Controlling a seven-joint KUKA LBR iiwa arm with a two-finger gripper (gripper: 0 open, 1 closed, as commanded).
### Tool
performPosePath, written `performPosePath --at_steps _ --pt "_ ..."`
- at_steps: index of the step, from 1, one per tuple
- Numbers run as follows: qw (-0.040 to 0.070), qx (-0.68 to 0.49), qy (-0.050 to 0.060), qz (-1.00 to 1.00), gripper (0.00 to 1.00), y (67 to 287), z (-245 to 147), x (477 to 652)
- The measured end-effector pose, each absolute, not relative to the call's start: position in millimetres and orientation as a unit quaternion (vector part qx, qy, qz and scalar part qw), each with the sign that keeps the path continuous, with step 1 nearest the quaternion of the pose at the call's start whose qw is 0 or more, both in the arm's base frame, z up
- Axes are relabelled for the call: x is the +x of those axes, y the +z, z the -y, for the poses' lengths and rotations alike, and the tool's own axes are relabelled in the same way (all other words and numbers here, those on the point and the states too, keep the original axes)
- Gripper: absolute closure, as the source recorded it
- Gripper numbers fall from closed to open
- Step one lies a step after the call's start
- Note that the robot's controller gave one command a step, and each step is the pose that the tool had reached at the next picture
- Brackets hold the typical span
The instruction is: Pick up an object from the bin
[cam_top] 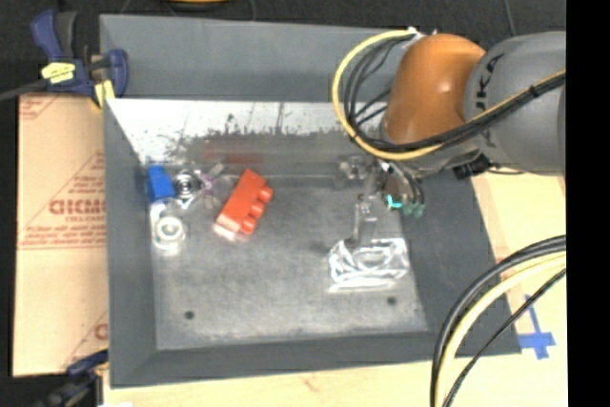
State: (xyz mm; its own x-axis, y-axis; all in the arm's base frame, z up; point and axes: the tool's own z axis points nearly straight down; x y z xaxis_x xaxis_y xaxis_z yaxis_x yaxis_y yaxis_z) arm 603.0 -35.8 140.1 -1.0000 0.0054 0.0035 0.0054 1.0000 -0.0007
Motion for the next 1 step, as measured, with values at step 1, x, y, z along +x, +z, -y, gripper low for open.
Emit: performPosePath --at_steps 1 --pt "-0.003 0.106 -0.001 0.994 0.0 79.5 79.8 556.7"
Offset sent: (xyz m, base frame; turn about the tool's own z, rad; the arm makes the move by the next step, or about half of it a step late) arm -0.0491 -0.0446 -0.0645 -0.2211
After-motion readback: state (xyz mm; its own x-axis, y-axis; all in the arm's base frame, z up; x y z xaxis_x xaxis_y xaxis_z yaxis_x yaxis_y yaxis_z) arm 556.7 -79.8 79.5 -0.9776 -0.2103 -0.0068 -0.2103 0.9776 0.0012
